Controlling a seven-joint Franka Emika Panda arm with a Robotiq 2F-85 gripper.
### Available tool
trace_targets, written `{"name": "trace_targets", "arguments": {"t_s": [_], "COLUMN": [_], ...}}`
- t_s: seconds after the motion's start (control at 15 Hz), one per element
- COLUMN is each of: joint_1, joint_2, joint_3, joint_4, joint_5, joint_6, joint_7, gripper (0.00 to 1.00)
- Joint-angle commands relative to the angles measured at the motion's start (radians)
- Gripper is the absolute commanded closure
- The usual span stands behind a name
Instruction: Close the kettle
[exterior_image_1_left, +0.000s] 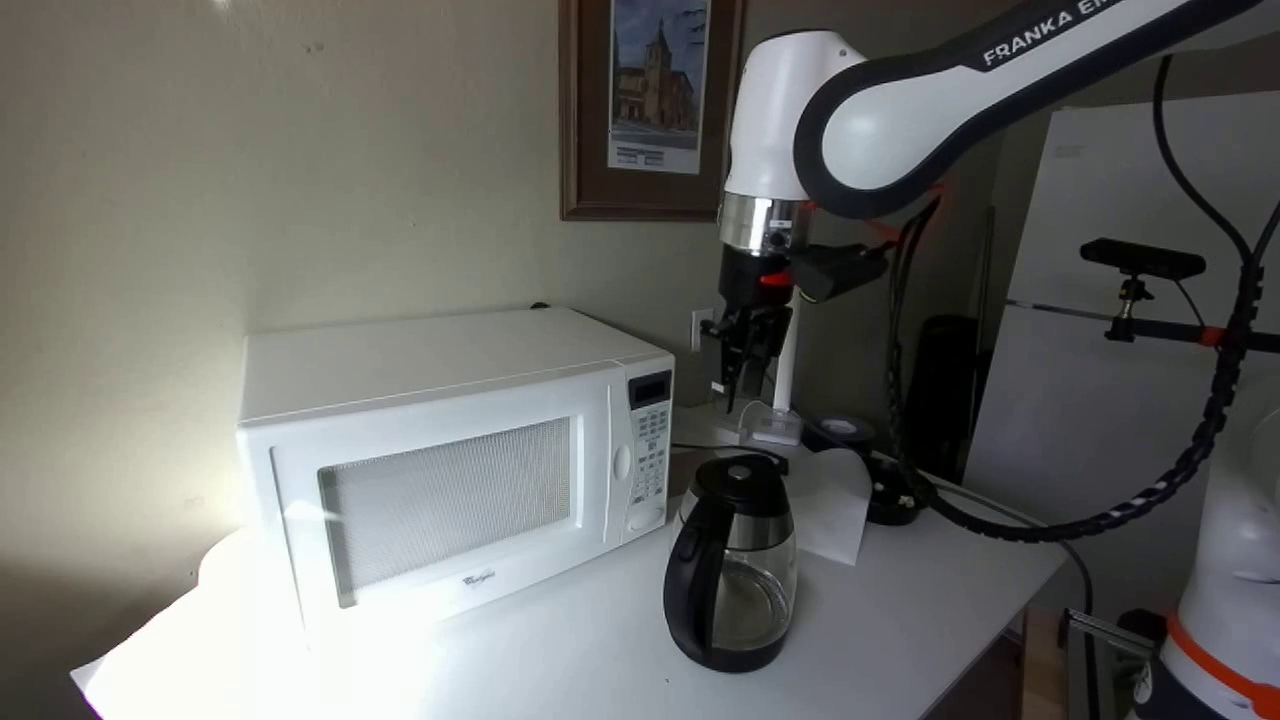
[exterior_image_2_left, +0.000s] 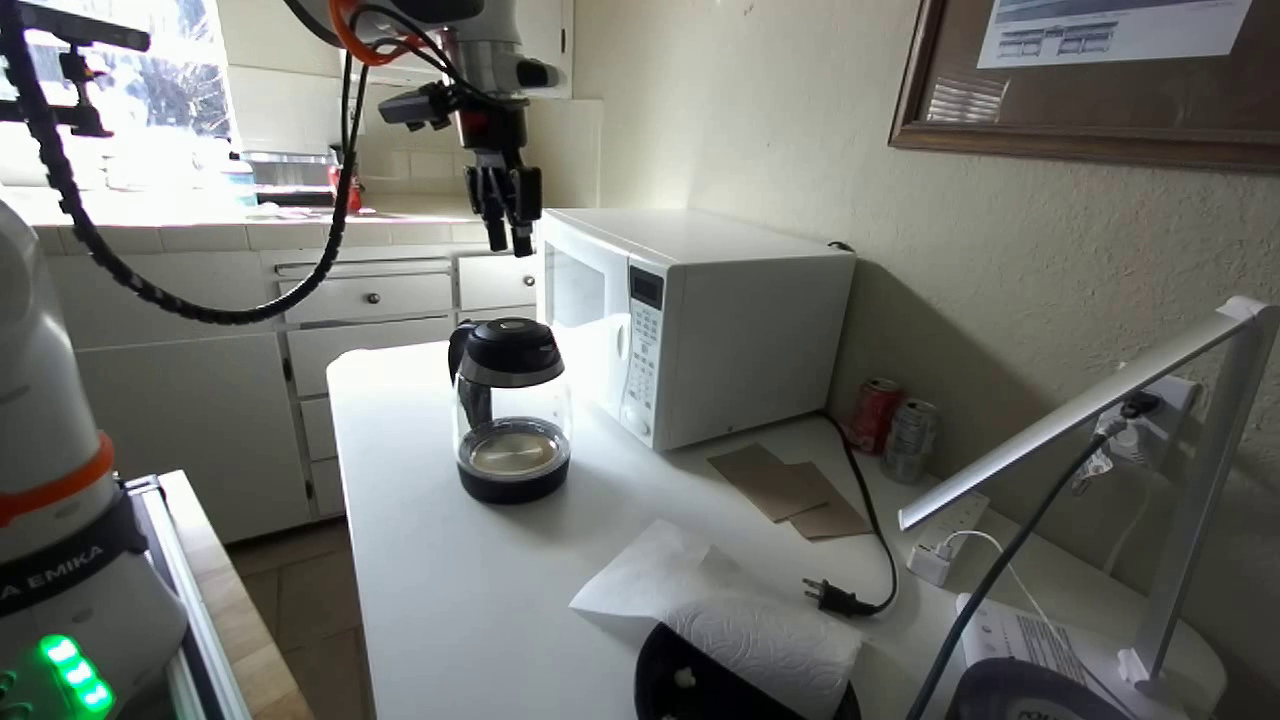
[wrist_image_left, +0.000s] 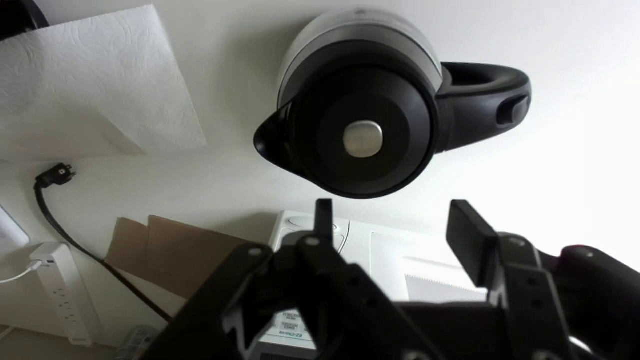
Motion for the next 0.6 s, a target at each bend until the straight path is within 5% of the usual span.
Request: {"name": "trace_targets", "arguments": {"t_s": [0.0, 0.13, 0.53], "joint_1": [0.004, 0.005, -0.006], "joint_2": [-0.055, -0.078, -0.081], "joint_3": [-0.006, -0.009, 0.002], "joint_4": [0.01, 0.016, 0.018], "joint_5": [0.031, 0.039, 0.018], "joint_6": [-0.087, -0.123, -0.114], "joint_7": [-0.034, -0.038, -0.031], "gripper": [0.07, 0.0, 0.0]}}
